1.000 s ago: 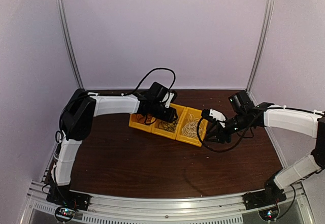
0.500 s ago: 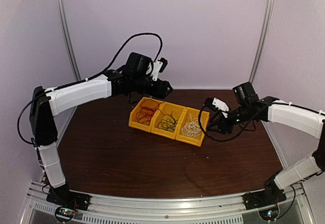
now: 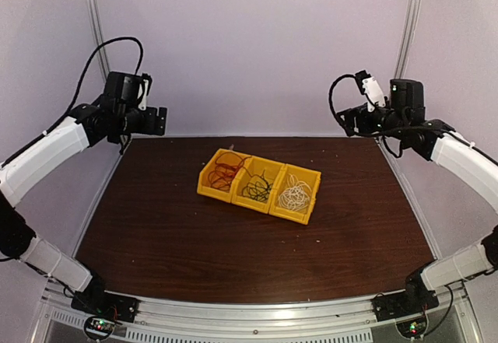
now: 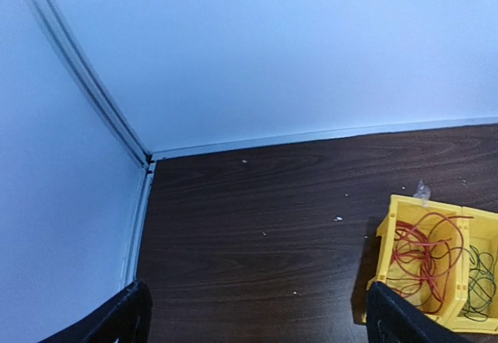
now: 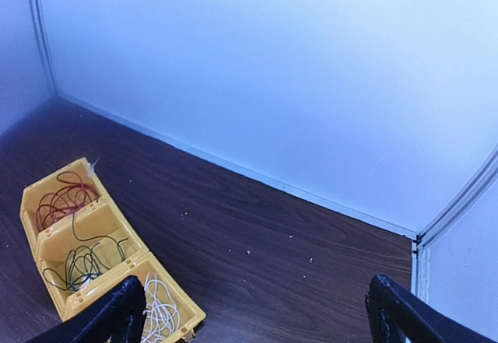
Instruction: Untangle the cables
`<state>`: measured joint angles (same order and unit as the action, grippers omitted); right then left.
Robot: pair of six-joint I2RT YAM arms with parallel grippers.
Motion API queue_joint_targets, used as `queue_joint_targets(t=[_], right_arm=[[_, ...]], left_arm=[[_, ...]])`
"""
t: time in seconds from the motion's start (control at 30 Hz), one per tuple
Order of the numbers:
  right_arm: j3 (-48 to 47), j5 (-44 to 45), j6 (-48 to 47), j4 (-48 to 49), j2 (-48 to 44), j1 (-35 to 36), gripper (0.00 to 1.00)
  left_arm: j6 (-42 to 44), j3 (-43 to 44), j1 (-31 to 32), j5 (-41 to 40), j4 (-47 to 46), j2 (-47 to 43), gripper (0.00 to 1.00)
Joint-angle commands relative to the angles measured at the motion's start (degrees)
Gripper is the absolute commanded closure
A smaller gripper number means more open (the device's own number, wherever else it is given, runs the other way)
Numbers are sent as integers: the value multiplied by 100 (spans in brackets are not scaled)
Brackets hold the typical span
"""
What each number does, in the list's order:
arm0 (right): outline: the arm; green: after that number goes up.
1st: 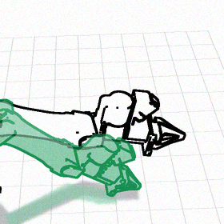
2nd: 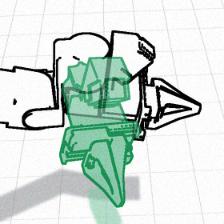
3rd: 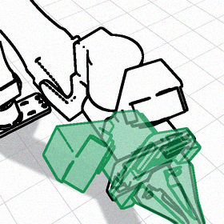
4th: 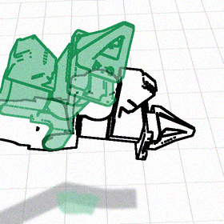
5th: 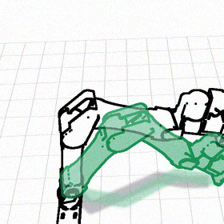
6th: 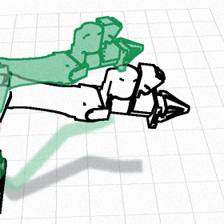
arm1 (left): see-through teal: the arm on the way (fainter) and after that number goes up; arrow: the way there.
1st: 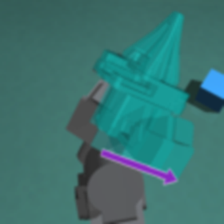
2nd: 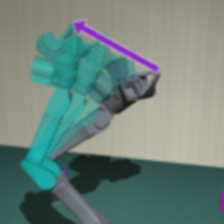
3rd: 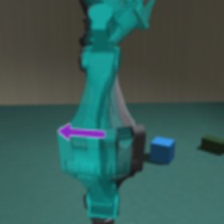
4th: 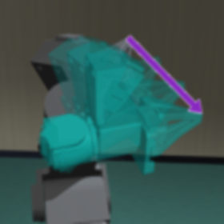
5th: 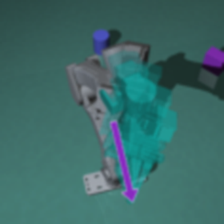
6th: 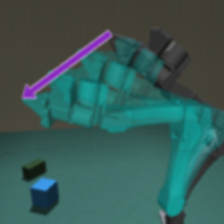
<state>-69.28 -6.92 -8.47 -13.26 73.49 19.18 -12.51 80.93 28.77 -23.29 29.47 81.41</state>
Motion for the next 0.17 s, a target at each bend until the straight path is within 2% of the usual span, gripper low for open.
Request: queue_joint_targets(t=[0.0,0.13], right_arm=[[-138,780,310,249,-357,-19,0],[173,701,316,320,-556,-19,0]], left_arm=[[-225,-540,-188,-367,-498,-625,2],[13,-1636,-188,-430,-1646,-1256,2]])
